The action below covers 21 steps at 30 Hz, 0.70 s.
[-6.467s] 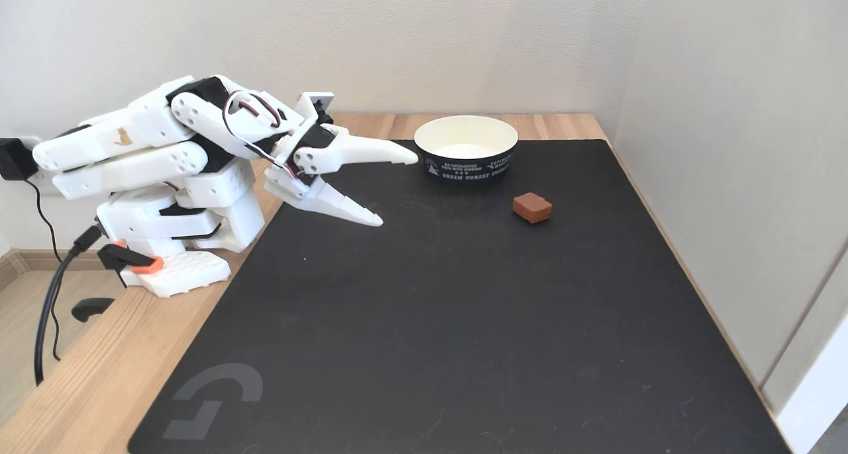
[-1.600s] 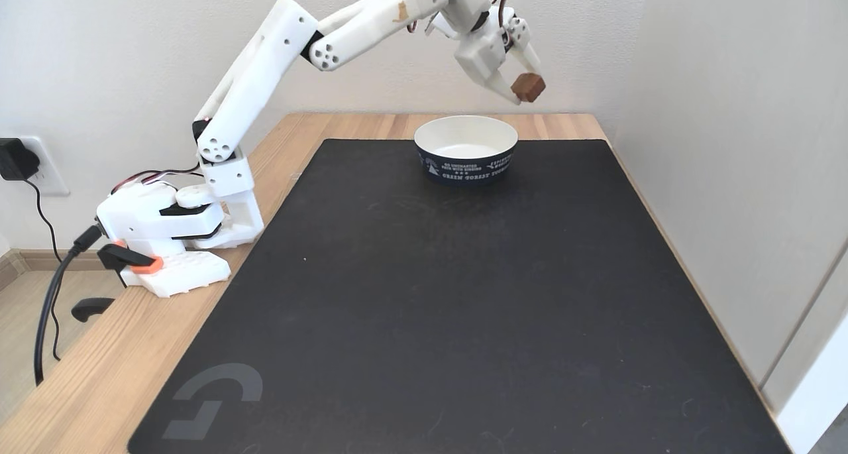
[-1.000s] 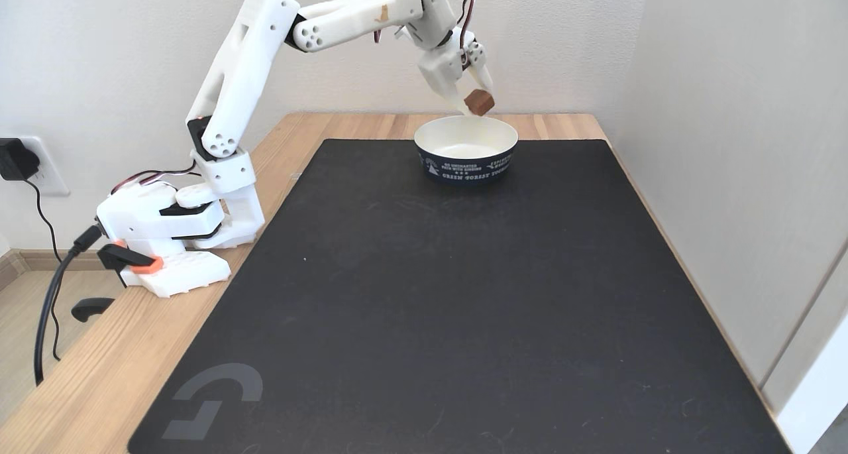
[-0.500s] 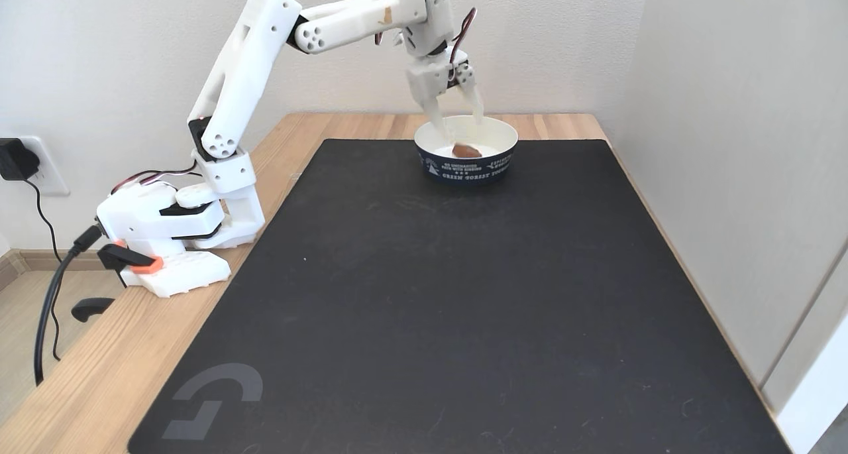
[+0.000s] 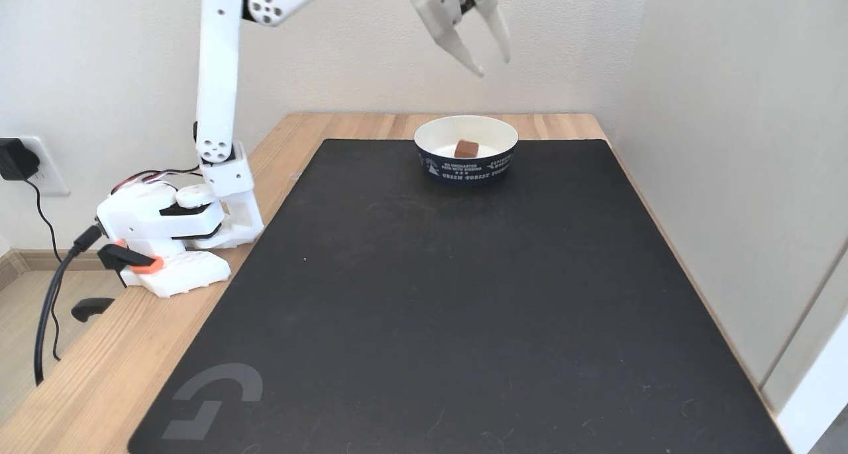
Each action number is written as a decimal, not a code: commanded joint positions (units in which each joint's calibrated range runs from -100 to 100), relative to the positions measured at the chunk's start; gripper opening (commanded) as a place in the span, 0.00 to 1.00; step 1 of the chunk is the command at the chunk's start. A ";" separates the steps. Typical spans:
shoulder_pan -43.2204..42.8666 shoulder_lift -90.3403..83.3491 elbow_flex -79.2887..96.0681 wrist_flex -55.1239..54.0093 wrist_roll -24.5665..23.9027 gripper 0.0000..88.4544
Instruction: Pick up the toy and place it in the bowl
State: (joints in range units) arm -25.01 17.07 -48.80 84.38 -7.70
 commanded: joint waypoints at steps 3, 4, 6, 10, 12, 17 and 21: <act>12.67 -23.61 17.20 -1.99 2.53 0.08; 13.76 -27.28 22.34 -3.43 3.31 0.08; 16.44 -39.29 40.82 -10.88 3.78 0.08; 19.36 -56.79 77.59 -31.21 3.52 0.08; 19.45 -63.21 90.30 -38.57 3.42 0.08; 23.63 -80.55 118.96 -51.36 3.36 0.08; 28.73 -92.23 131.67 -51.70 3.36 0.08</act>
State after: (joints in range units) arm -0.62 -63.95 72.04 34.49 -4.30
